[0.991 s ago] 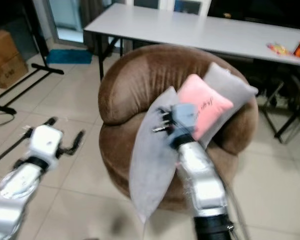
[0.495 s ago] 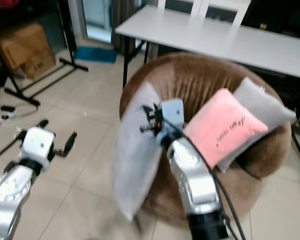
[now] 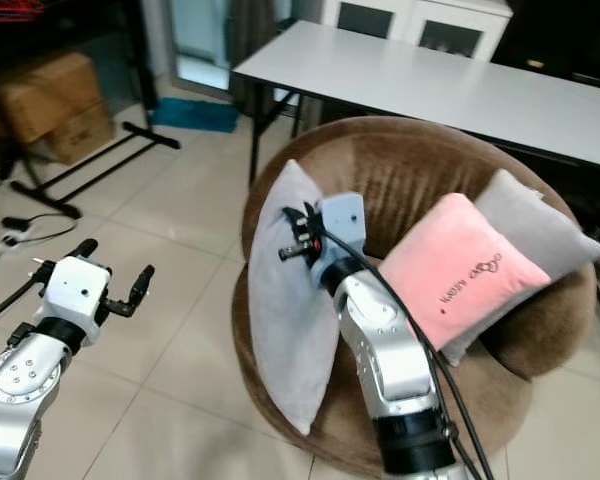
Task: Move the pillow to the sofa from floor
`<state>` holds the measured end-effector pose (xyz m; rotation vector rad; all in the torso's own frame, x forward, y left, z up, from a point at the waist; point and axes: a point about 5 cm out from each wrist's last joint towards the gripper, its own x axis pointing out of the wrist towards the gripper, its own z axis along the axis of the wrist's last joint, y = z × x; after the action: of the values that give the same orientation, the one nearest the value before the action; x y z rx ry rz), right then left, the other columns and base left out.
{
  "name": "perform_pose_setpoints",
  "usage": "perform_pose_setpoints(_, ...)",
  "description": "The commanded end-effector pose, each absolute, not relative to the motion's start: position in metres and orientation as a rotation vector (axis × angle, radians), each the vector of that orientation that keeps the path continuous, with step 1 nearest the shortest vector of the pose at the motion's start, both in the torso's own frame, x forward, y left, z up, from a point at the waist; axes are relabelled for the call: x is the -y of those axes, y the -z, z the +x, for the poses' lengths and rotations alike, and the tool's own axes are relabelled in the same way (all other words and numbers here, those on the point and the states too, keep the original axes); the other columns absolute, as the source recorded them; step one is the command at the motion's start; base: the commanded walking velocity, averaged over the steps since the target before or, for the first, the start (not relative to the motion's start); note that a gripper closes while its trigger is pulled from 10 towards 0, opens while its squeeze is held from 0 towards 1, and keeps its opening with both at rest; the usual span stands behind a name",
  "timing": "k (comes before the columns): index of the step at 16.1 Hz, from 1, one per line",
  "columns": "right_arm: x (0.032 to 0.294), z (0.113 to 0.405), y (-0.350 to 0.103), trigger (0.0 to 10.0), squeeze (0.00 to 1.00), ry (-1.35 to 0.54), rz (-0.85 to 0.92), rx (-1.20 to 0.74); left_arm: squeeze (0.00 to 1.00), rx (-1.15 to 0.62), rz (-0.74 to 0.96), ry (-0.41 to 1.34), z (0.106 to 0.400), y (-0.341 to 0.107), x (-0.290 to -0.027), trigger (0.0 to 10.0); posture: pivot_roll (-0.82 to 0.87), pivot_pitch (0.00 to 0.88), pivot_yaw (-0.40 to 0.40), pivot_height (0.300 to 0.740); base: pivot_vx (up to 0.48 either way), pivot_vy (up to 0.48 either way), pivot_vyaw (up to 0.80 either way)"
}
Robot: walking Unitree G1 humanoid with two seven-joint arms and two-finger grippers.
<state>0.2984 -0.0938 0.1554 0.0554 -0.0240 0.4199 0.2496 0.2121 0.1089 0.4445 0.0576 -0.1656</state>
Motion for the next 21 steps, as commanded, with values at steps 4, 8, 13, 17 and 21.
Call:
perform_pose_setpoints(4,0.102,0.307,-0.167,10.0,0.00,-0.379,0.080,0.080,0.00,-0.050,0.441,0.196,0.250,-0.109,-0.204,10.0,0.03,0.000,-0.071,0.740,0.294,0.000,0.00)
perform_pose_setpoints(8,0.098,0.313,-0.171,10.0,0.00,-0.400,0.096,0.084,0.00,-0.052,0.441,0.200,0.249,-0.110,-0.203,10.0,0.03,0.000,-0.071,0.740,0.294,0.000,0.00)
perform_pose_setpoints(13,0.092,0.323,-0.176,10.0,0.00,-0.401,0.103,0.095,0.00,-0.053,0.447,0.217,0.250,-0.112,-0.201,10.0,0.03,0.000,-0.061,0.740,0.289,0.000,0.00)
perform_pose_setpoints(17,0.094,0.335,-0.175,10.0,0.00,-0.348,0.195,0.091,0.00,-0.048,0.438,0.323,0.253,-0.114,-0.194,10.0,0.02,0.000,-0.050,0.740,0.000,0.000,0.00)
perform_pose_setpoints(21,0.111,0.356,-0.146,10.0,0.00,-0.317,0.309,0.000,0.00,-0.088,0.386,0.505,0.252,-0.115,-0.185,10.0,0.04,0.000,-0.049,0.740,0.000,0.000,0.00)
